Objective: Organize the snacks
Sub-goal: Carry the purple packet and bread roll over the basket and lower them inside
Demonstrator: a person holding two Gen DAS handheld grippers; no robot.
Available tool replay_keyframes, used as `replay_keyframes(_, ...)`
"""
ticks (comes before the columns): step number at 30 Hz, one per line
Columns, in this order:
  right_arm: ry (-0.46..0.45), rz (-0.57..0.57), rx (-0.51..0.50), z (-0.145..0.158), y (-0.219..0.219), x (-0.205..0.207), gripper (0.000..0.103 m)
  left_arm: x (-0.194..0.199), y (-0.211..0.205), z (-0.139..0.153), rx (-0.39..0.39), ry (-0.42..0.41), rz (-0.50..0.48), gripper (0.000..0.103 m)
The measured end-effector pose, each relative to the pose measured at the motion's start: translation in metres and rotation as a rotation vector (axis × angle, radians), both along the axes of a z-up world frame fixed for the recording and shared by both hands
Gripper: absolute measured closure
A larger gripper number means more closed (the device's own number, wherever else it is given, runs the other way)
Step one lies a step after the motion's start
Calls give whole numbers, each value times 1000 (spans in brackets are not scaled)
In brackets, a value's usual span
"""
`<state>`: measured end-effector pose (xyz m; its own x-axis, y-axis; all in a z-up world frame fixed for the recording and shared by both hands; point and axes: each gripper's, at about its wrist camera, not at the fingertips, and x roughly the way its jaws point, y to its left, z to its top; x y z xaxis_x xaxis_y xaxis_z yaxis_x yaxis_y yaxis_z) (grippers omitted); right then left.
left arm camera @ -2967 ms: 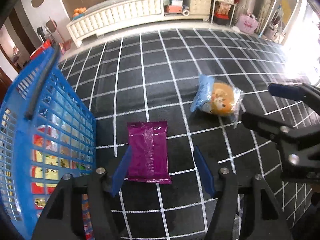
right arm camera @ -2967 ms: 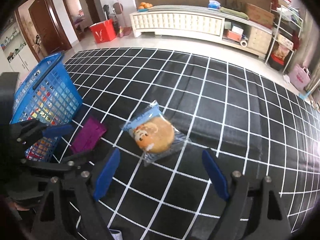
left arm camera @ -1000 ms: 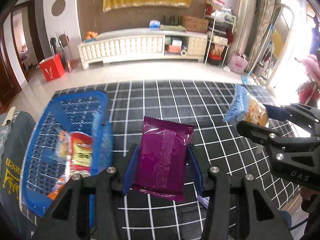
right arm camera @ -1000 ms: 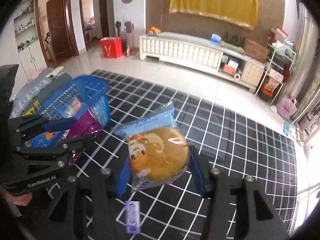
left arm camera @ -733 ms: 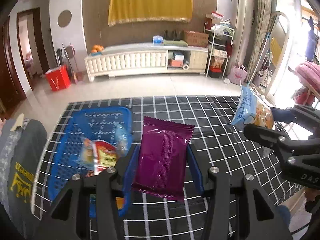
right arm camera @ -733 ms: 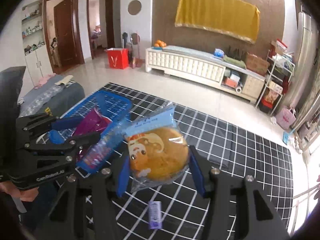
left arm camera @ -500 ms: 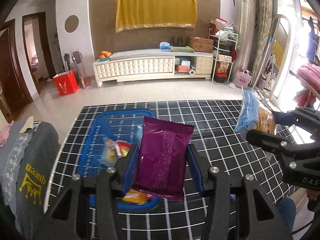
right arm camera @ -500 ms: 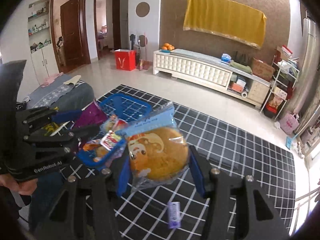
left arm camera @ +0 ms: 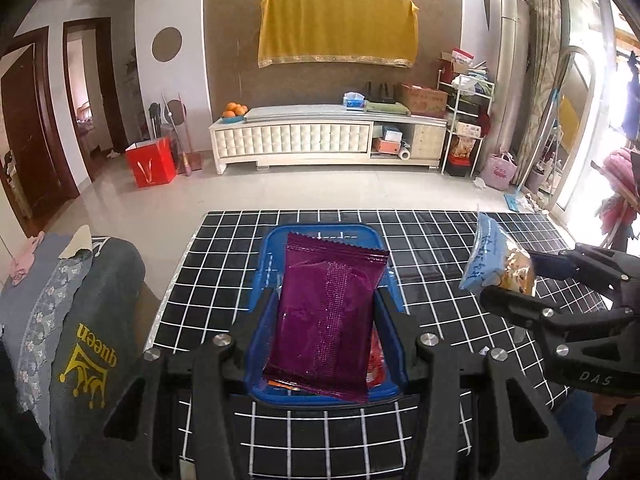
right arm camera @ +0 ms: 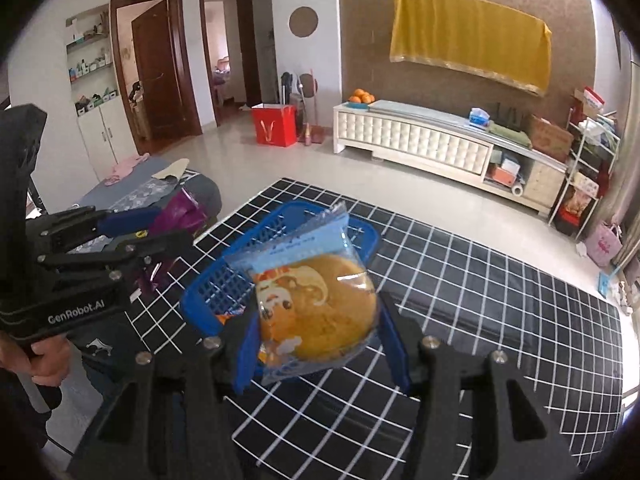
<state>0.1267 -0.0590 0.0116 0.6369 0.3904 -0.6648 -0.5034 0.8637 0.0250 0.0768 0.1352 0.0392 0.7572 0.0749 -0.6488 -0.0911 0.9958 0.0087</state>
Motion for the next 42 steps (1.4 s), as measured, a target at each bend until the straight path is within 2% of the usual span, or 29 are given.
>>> replay_keyframes(10,48,4,-33,-23,19,12,45,21,19,-29,-22,71,0,57)
replay_keyframes(19,94,-17,-75,-39,26,24,45,50,35,-73,-105,171,6,56)
replay_keyframes(26,117,-26,-91,-46,31,25,45,55,41,-94,-163,210,-5,55)
replay_keyframes(29,120,-24,-87,-46,35,22,45,53,42,-97,-184,212,-21,50)
replay_keyframes(34,118,-9,-88,-43,41,18,45,47,41,-90,-136,188,-21,41)
replay_keyframes(42,118,8,-81,-39,56,16,45,31,54,-74,-114,152,13,39)
